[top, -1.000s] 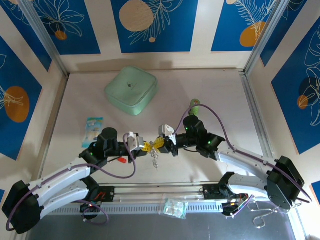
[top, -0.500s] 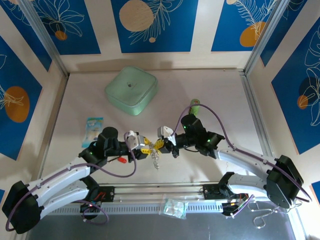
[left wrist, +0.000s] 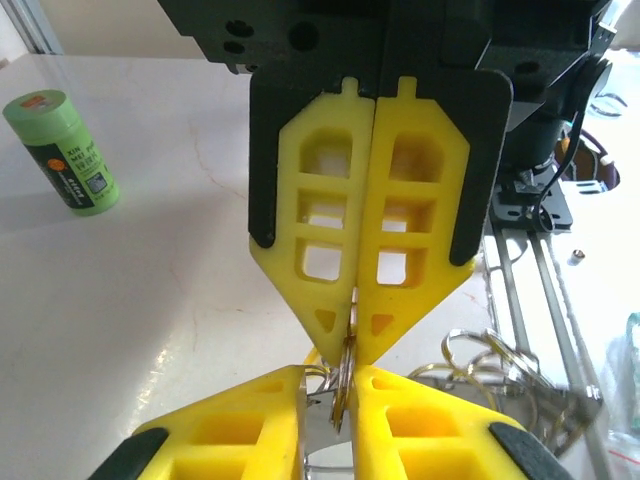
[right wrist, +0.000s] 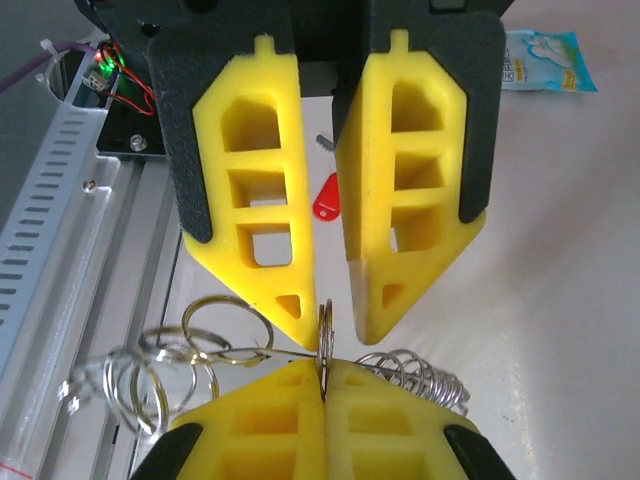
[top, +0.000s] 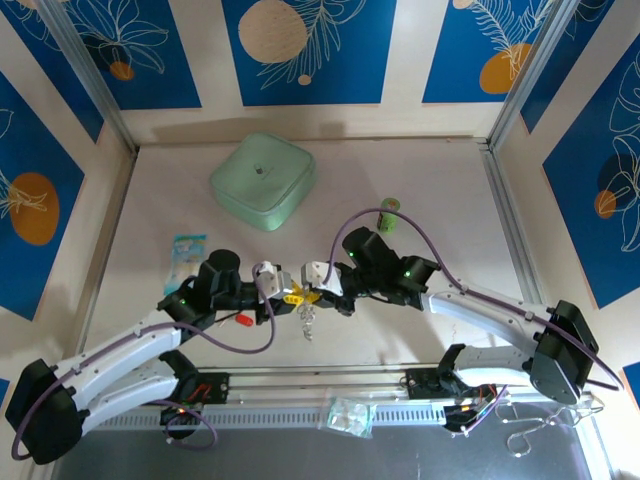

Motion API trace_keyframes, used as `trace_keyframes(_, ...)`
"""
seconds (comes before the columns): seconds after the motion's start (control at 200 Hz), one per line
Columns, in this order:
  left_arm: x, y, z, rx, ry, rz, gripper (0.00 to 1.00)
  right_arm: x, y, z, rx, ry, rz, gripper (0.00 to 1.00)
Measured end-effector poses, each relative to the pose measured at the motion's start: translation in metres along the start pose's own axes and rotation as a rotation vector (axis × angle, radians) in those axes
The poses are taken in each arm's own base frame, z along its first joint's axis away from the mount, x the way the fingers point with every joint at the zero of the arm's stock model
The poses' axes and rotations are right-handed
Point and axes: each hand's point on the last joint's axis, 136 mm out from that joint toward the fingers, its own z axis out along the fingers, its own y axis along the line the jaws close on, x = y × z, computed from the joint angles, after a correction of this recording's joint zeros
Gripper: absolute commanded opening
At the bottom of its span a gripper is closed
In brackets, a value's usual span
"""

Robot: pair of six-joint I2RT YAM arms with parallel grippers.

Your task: Put the keys on the keyring

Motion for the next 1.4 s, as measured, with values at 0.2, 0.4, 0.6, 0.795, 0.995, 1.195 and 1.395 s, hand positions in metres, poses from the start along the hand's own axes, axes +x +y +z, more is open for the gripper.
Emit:
trace_keyframes(0.2, -0.003, -0.002, 0.0, 0.015, -0.005, -0.003, 0.08, -0.003, -0.001, -0.002, 0.001, 0.008, 0.001, 0.0)
trace_keyframes(0.4, -0.003, -0.003, 0.0, 0.022, -0.005, -0.001, 0.0, -0.003, -0.001, -0.002, -0.002, 0.016, 0.018, 0.1)
trace_keyframes(0.6, -0.01, -0.002, -0.005, -0.005, -0.055, 0.035, 0.0, -0.006, -0.005, -0.014, 0.035, -0.062, 0.078, 0.29)
trace_keyframes(0.795, 0.0, -0.003, -0.004, -0.027, -0.078, 0.041, 0.0, 0.001, -0.003, -0.015, 0.045, -0.081, 0.126, 0.27)
trace_keyframes(0.995, -0.003, -0.002, -0.005, -0.035, -0.095, 0.047, 0.0, -0.002, -0.004, -0.015, 0.044, -0.096, 0.14, 0.24)
trace_keyframes(1.195, -0.006, -0.001, -0.006, -0.039, -0.108, 0.054, 0.0, -0.003, -0.004, -0.012, 0.033, -0.103, 0.148, 0.22)
trace_keyframes(1.395, -0.008, -0.001, -0.006, -0.041, -0.114, 0.059, 0.0, -0.002, -0.004, -0.01, 0.023, -0.099, 0.156, 0.15)
